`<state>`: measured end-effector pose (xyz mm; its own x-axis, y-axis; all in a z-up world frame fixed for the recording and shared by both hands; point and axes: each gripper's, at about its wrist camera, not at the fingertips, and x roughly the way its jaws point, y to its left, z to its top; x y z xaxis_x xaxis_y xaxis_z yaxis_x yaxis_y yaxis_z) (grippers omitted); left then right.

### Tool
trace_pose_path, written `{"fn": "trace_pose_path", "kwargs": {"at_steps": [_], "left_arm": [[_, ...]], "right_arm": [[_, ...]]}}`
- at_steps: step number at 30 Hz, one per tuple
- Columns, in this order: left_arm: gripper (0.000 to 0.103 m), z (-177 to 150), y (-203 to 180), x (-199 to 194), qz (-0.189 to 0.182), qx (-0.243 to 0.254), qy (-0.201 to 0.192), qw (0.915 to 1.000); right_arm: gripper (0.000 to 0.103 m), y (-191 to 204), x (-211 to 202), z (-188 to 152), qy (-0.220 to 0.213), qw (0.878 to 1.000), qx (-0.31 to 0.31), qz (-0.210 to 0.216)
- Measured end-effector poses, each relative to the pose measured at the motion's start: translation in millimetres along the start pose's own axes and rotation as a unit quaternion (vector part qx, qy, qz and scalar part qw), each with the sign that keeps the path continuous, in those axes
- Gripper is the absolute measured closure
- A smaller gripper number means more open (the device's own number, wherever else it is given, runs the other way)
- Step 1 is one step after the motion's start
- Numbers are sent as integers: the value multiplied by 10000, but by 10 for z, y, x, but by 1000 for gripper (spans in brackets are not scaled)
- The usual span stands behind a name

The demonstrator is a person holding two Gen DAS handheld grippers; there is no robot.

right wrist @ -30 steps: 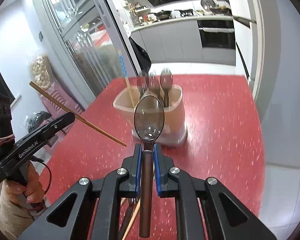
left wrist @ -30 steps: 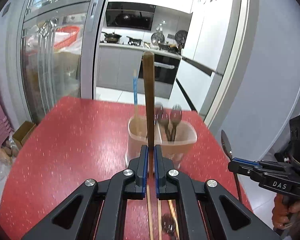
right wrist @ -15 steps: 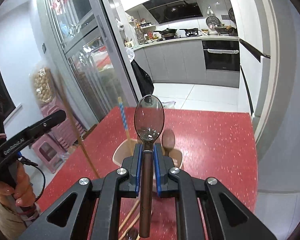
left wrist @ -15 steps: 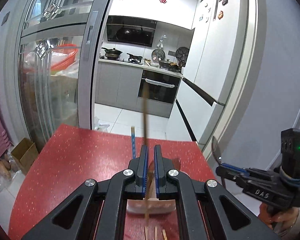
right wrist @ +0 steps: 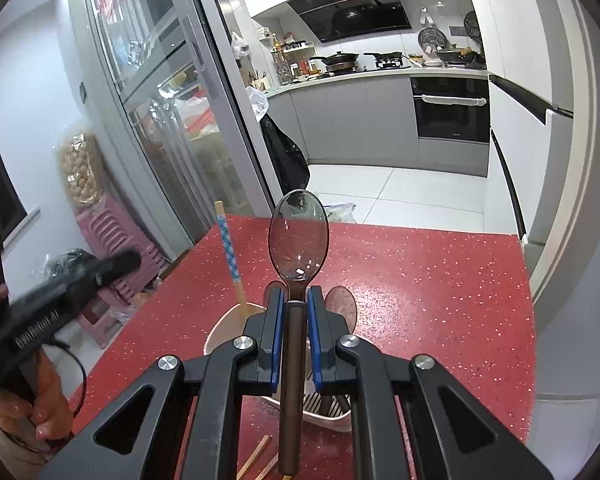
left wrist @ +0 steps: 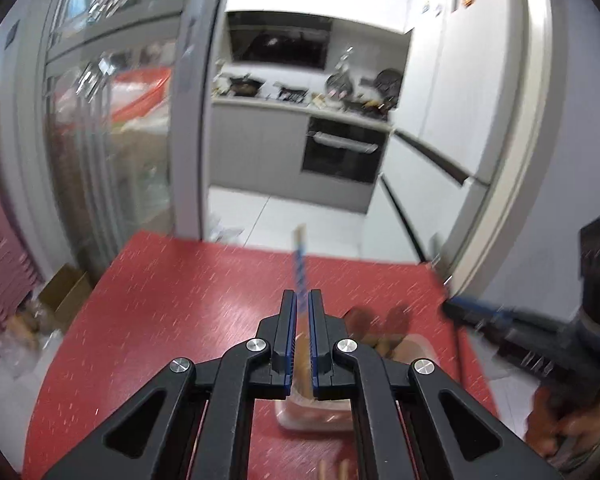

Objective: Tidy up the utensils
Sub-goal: 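Lift the chopstick and spoon and carry both above the beige holder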

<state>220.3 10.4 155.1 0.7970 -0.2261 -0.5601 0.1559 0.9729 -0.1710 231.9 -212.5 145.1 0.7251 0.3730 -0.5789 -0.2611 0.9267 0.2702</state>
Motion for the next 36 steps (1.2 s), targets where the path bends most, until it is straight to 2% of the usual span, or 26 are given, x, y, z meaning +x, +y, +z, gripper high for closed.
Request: {"fn": "trace_pose_path", "kwargs": {"at_steps": [4,6,7,8,9,13,15,17,21,24,25,26,27,29,33,36], "left_arm": [[71,-320,282,152,580,-78,459,9972],[71,-486,464,236,745,-241,754,9941],[62,-600,566,274,779,-357,910,9922],[14,-718,655,314,813,-445,1099,9896],[0,-807,716,355,883,-494,1282,9866],[0,-1235,835,529,1261,-365,1801,9748],[0,-1424,856,665,1479,-243,2108,9660],[0,-1553,884,784,1512,-250,2328,9604],[8,-1738,913,964,1334,-417,2807,9496],[22,-1763,830,968,1198,-265,2816,9516],[33,-1774,800,962,1144,-214,2835,9519],[59,-1772,754,963,1094,-124,2840,9525],[71,-1772,709,968,1027,-30,2856,9528],[72,-1798,641,952,829,-31,2816,9560],[72,-1783,559,757,519,-221,2438,9682],[72,-1611,457,583,357,-299,2109,9764]], "right_arm": [[90,-22,46,-24,29,9999,112,65],[90,-14,33,-51,5,10000,73,63],[90,-10,25,-56,-7,10000,54,64],[90,3,13,-67,-18,10000,36,76],[90,8,4,-81,-24,9999,19,99],[90,23,-17,-104,-14,9999,-10,171],[90,34,-17,-114,8,9998,-9,201],[90,43,-20,-130,26,9998,-20,216],[90,61,-30,-160,64,9997,-71,212],[90,46,-42,-163,64,9997,-61,224],[90,47,-40,-164,66,9997,-54,228],[90,48,-41,-167,65,9997,-47,234],[90,53,-41,-170,63,9997,-41,234],[90,60,-51,-180,57,9997,-22,245],[90,68,-104,-188,9,9997,-38,234],[90,54,-151,-178,-49,9997,0,230]]}}
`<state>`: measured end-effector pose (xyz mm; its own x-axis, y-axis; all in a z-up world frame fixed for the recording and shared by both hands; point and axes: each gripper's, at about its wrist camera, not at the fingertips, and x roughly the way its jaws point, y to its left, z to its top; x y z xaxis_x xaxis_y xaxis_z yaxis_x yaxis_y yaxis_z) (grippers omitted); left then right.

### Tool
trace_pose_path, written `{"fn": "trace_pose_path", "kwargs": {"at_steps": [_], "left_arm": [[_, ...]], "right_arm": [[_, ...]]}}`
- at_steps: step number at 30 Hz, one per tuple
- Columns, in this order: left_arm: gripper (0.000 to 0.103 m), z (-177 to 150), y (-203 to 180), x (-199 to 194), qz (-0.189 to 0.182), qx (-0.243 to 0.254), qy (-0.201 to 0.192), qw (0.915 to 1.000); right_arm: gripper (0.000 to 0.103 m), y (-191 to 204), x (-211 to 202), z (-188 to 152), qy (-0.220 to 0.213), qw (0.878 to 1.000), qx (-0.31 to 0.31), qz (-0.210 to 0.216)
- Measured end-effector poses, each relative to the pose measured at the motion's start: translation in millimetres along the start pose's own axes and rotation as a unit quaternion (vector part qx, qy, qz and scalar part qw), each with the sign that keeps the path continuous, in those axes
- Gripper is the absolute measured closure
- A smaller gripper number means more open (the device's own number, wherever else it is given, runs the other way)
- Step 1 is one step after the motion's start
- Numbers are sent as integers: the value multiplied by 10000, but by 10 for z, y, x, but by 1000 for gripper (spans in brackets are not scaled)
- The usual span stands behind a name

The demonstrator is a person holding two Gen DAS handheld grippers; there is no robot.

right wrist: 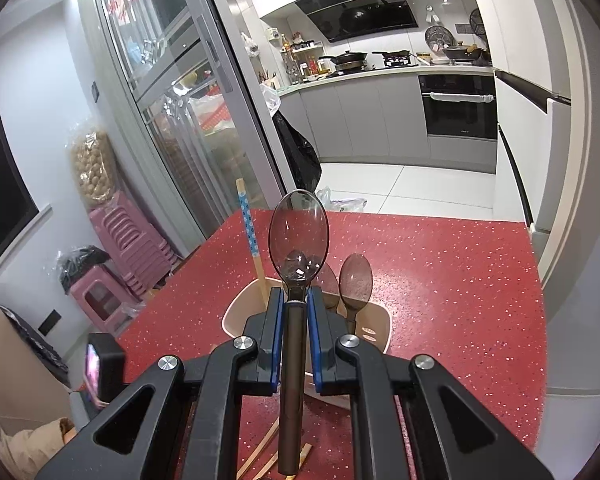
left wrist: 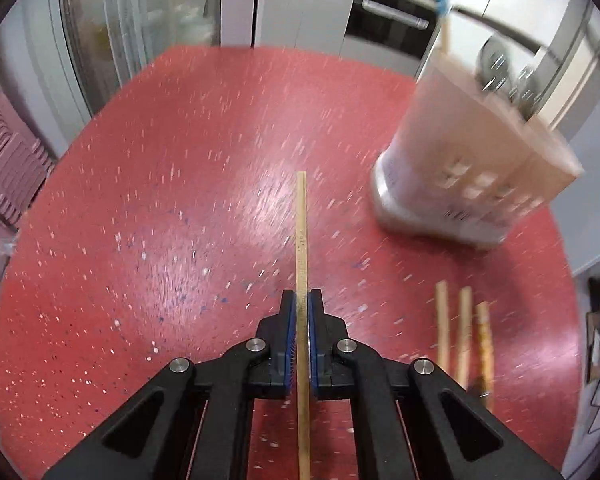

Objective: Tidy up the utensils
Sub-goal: 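Lift the chopstick and spoon and carry both above the beige holder, then lower the chopstick and spoon into the holder and open both tools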

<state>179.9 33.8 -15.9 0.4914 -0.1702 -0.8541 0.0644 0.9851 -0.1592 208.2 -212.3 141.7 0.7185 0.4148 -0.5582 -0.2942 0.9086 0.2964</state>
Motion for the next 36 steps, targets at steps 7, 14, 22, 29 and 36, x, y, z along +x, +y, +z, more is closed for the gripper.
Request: {"fn": "trace_pose_path", "kwargs": {"at_steps": [7,14,22,29,36], "left_arm": [[72,372,-180,-604,-399,4,-950,9947],[72,902,-217,-1121,-834,-175,-1797,9800],[72,1450,-338,-1400,-1114,-259,-2539,9605],[72,1606,-527,-1389,-1087,-147,-2898,9508],[72,1524,-600,-1063,-914,-108,-2919,9520]], "right_arm": [[90,6,-47,8,-85,10000,9,-26],[90,-61,13,94,-147,9998,121,-75],[90,-140,97,231,-323,9994,107,-101],[90,-122,216,290,-630,9979,-56,-112],[91,-47,479,224,-981,9937,-414,-354]]}}
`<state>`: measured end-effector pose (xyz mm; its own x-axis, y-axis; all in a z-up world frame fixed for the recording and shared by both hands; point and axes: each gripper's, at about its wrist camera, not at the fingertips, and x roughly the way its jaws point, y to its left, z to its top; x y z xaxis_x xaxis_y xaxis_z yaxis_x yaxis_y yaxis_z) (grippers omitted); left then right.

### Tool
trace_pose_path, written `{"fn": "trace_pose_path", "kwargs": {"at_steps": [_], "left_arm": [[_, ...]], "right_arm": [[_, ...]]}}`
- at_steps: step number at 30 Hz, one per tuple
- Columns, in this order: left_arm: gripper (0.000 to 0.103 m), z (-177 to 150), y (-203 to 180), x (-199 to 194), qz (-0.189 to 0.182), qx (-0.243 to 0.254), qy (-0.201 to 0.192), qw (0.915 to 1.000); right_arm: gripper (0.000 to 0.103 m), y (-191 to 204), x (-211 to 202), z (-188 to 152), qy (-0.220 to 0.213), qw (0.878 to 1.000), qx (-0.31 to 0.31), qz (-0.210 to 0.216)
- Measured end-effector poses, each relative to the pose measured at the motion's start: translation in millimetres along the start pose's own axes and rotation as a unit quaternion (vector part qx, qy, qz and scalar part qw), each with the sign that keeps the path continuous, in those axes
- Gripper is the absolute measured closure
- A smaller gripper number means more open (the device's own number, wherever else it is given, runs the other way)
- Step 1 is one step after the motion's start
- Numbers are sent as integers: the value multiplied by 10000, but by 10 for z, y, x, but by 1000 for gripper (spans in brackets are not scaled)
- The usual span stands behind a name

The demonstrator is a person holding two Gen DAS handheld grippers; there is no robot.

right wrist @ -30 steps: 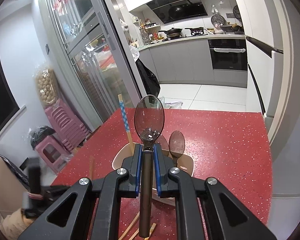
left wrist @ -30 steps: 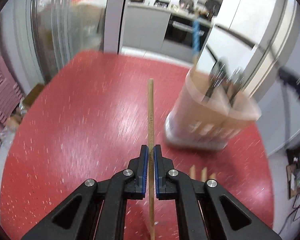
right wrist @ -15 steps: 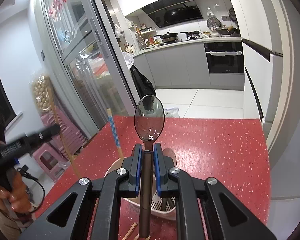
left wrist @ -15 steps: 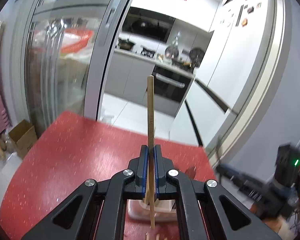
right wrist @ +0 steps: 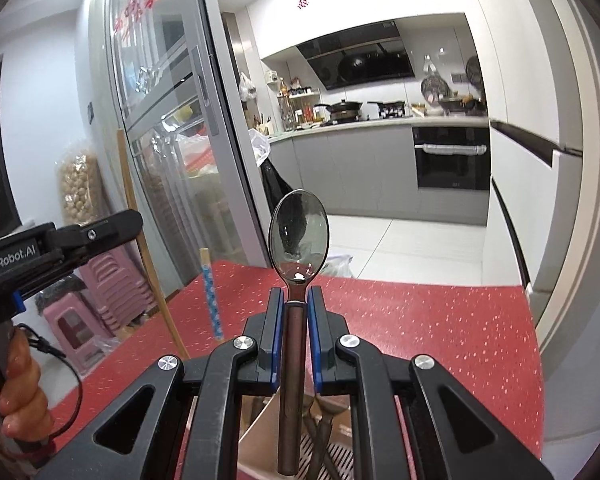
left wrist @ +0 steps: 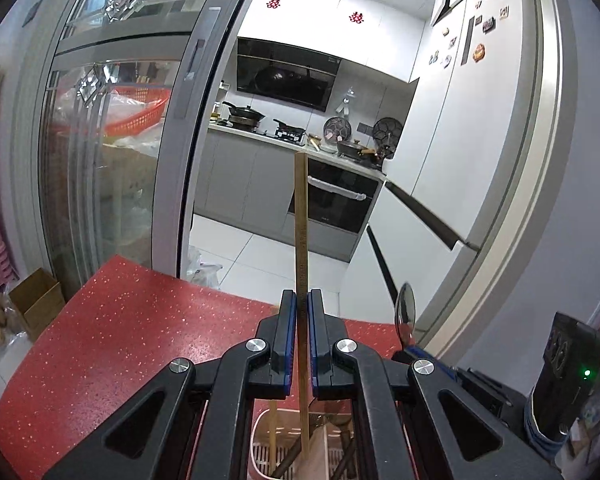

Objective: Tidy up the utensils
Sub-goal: 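Lower the chopstick and spoon into the holder and open both tools, then withdraw both open tools back over the remaining chopsticks and spoon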

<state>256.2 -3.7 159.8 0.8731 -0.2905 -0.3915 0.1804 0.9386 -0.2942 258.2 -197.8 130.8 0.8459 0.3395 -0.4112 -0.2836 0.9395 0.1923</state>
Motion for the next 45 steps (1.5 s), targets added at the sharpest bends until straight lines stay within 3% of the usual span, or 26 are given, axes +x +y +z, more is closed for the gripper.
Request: {"fn": "trace_pose_path", "kwargs": {"at_steps": [7,15,30,34,45], "left_arm": [[72,-268,58,194,152,51,203,9997],[72,-560,52,331,283,287,561,9976],[72,-808,-9,369,614,696,992,9907],[72,-824,10,340,623,690,1046,9902],[71,-886,58,116,825,758,1136,9872]], "right_arm": [[91,17,182,-258,15,9993,-275,-237],[91,3,102,-510,76,9978,-509,-417],[89,-29,165,-631,562,9972,-368,-328],[69,-38,169,-607,664,9972,-232,-239],[55,-32,-160,-551,591,9981,159,-116]]}}
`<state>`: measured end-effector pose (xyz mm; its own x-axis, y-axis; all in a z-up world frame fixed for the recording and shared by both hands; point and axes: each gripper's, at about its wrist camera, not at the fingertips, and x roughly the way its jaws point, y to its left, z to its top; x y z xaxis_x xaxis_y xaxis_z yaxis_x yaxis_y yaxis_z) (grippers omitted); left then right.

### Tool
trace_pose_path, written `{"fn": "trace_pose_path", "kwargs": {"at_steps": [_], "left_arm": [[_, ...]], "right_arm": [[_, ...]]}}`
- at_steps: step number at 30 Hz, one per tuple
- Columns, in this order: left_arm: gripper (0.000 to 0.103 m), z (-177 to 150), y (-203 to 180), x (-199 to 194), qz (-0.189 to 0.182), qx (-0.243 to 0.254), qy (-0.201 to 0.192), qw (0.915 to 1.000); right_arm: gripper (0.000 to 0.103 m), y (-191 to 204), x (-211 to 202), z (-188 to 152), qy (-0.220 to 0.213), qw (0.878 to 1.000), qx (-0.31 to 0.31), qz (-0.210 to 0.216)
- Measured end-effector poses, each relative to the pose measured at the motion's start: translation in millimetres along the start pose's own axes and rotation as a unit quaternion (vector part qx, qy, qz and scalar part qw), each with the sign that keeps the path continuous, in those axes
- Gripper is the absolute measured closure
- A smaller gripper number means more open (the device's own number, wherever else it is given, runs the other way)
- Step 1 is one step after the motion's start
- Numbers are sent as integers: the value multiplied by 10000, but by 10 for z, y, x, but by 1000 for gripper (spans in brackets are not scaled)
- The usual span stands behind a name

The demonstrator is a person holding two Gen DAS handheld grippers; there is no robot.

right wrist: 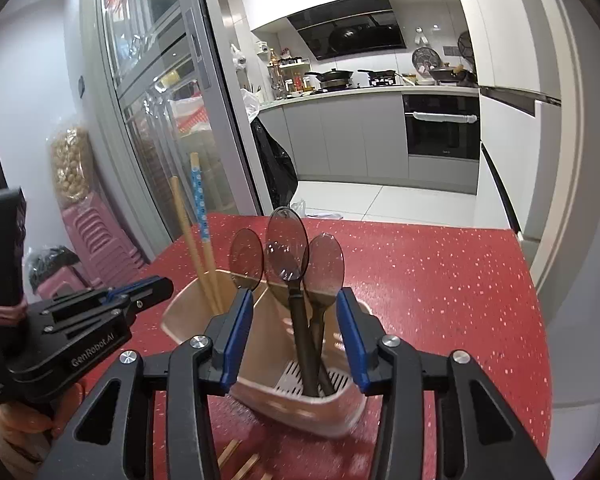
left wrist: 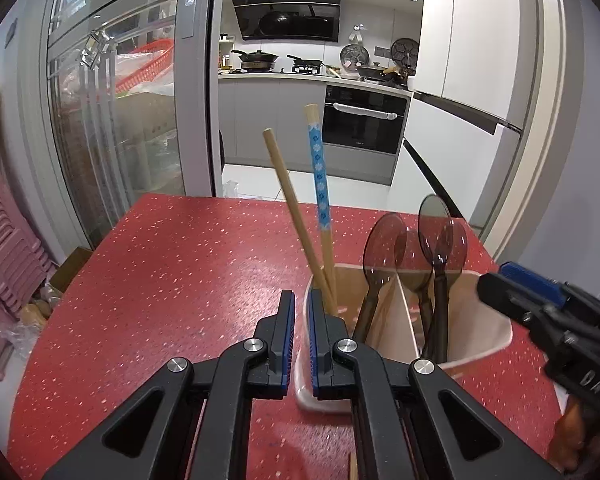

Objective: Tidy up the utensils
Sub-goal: 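Withdraw both open tools back over the remaining chopsticks and spoon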

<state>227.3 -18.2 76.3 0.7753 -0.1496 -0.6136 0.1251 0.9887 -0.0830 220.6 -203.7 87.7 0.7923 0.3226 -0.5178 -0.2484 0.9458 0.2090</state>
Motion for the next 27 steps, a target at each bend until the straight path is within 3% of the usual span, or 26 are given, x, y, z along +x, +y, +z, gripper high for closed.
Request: {"fn": "trace_pose_path", "kwargs": {"at_steps": [12,25,26,27], "left_arm": [[71,-456,218,-261,28,-247,341,9991],[71,-975,425,-384,148,-489,742,9959],[71,-1005,435,-392,161,-500,761,9957],[63,-1028,440,-400,171,-508,773,9956]], "right_arm": [[48,37,-363,-313,466,9984,316,8],[45,41,-476,-803,1210,9905,613,-213],[43,46,-484,-834,1244,9900,628,-217],[42,52,-489,-868,1284,9894,637,-230]]}}
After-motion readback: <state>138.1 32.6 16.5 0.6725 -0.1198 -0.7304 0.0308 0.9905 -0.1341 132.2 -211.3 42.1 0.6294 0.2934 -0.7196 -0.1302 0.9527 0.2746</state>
